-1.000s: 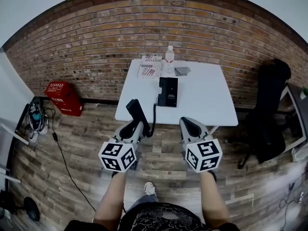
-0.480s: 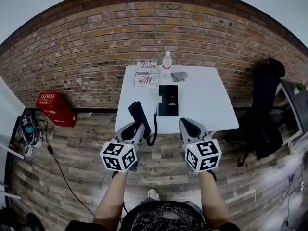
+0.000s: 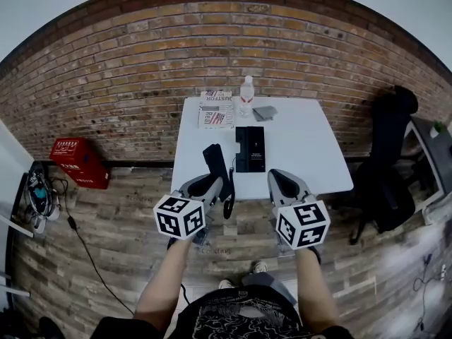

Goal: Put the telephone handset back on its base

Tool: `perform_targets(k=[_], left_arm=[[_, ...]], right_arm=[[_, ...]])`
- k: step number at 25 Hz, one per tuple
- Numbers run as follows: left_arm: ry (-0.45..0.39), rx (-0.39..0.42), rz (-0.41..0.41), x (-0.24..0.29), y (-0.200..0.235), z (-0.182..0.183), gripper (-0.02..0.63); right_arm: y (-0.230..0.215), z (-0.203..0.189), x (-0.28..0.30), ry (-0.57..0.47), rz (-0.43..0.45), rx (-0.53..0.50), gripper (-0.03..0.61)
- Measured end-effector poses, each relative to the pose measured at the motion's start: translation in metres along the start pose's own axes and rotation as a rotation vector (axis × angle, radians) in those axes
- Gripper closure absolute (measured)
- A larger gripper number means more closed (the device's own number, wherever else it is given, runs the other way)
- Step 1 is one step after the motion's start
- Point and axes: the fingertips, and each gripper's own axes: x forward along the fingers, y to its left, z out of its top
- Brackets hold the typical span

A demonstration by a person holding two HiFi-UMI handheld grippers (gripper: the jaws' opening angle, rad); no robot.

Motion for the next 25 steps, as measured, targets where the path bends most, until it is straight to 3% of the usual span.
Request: perform_targets(k=[25], left_arm=[[0.221,-0.115,-0.278,0.16,0.048,-0.026,0.541]], right_arm=[[-0.091,-0.011,0.117,0.015,0.054,0.016,0.577]])
